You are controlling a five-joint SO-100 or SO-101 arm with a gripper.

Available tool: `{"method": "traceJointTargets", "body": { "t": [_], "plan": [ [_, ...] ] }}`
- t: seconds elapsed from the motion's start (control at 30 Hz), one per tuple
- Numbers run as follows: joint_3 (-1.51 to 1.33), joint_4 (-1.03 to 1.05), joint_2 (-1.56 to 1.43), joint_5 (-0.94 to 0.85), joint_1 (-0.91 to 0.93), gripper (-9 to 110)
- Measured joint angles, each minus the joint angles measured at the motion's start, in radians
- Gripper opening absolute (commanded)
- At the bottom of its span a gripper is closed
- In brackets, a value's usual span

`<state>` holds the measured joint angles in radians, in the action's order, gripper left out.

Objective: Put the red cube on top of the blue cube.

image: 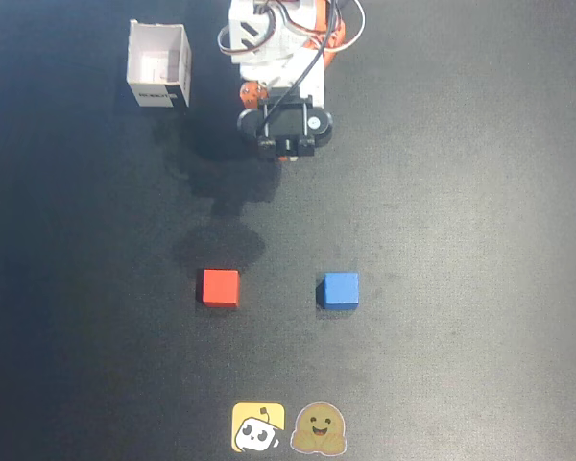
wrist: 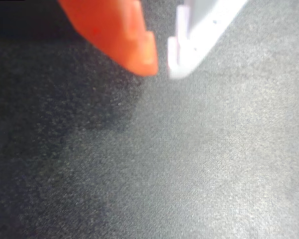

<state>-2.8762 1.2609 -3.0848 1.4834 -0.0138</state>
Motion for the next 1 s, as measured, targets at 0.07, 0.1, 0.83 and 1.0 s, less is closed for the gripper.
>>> {"method": "traceJointTargets", "body": {
  "t": [0.07, 0.1, 0.83, 1.0],
  "plan": [
    [0.0, 0.0, 0.0, -0.006, 0.0, 1],
    [0.0, 0.0, 0.0, -0.029, 0.002, 1],
    [0.0, 0.0, 0.0, -0.034, 0.0, 1],
    [0.0, 0.0, 0.0, -0.035, 0.0, 1]
  ]
}}
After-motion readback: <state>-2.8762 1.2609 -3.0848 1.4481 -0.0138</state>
